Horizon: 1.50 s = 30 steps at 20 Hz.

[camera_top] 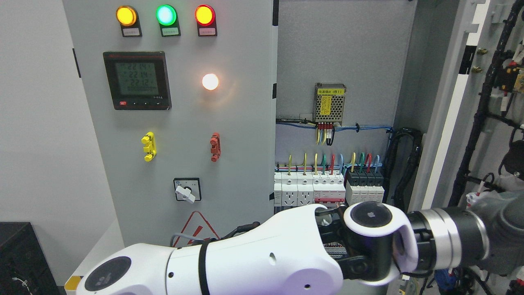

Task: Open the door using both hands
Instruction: 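Push the door with the silver handle outward with the left hand, then withdraw the left hand down out of the cabinet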

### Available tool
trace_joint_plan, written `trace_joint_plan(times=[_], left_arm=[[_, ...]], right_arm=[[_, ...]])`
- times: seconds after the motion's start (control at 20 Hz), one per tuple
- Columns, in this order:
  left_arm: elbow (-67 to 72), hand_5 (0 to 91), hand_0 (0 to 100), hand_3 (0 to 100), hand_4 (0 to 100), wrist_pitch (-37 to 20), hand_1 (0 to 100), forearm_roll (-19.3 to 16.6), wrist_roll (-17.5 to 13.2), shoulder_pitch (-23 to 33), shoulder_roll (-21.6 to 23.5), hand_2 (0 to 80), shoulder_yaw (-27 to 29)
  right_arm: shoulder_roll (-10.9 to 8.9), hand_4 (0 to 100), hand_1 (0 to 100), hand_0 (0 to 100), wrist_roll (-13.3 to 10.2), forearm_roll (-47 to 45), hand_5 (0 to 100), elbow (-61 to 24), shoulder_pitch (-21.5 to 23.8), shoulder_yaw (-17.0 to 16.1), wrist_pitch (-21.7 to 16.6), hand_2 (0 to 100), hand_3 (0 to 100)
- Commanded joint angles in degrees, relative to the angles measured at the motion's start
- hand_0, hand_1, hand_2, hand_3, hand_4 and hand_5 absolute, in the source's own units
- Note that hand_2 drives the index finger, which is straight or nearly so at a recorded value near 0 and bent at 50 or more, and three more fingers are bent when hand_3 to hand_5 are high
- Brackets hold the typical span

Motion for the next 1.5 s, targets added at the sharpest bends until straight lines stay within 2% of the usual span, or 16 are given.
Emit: trace_joint_plan(times=[0.0,0.15,0.3,0.5,0.65,0.75,0.85,0.95,1.15,1.25,1.45], left_arm=[[-13.2,0.0,0,0,0,0.7,0,0.4,-2.0,3.3,21.0,0.0,2.2],[-16.6,0.0,0,0,0,1.0,0,-0.2,-6.1,7.6,29.6,0.0,1.9],[-22.0,0.0,0,0,0,1.4,0,-2.6,-10.1,15.5,39.4,0.0,1.5],[-23.7,0.0,0,0,0,1.5,0,-14.5,-16.4,28.9,47.0,0.0,0.8],[-23.6,0.0,0,0,0,1.1,0,-21.3,-22.4,41.4,56.1,0.0,0.9],[-22.2,0.0,0,0,0,0.7,0,-25.8,-24.1,50.2,60.7,0.0,1.0],[-17.8,0.0,0,0,0,-0.8,0,-28.6,-24.1,56.8,62.0,0.0,1.1],[-10.1,0.0,0,0,0,-3.5,0,-29.6,-24.3,62.3,61.7,0.0,1.1],[0.9,0.0,0,0,0,-12.3,0,-35.4,-24.3,74.2,61.7,0.0,1.6],[6.6,0.0,0,0,0,-15.9,0,-36.5,-24.3,80.3,61.6,0.0,1.7],[17.1,0.0,0,0,0,-18.6,0,-36.9,-24.3,87.9,55.9,0.0,1.9]], right_arm=[[0.00,0,0,0,0.0,-0.4,0,0.0,0.0,0.0,0.0,0,0],[0.00,0,0,0,0.0,-0.4,0,0.0,0.0,0.0,0.0,0,0],[0.00,0,0,0,0.0,-0.4,0,0.0,0.0,0.0,0.0,0,0],[0.00,0,0,0,0.0,-0.4,0,0.0,0.0,0.0,0.0,0,0],[0.00,0,0,0,0.0,-0.4,0,0.0,0.0,0.0,0.0,0,0],[0.00,0,0,0,0.0,-0.4,0,0.0,0.0,0.0,0.0,0,0],[0.00,0,0,0,0.0,-0.4,0,0.0,0.0,0.0,0.0,0,0],[0.00,0,0,0,0.0,-0.4,0,0.0,0.0,0.0,0.0,0,0],[0.00,0,0,0,0.0,-0.4,0,0.0,0.0,0.0,0.0,0,0],[0.00,0,0,0,0.0,-0.4,0,0.0,0.0,0.0,0.0,0,0],[0.00,0,0,0,0.0,-0.4,0,0.0,0.0,0.0,0.0,0,0]])
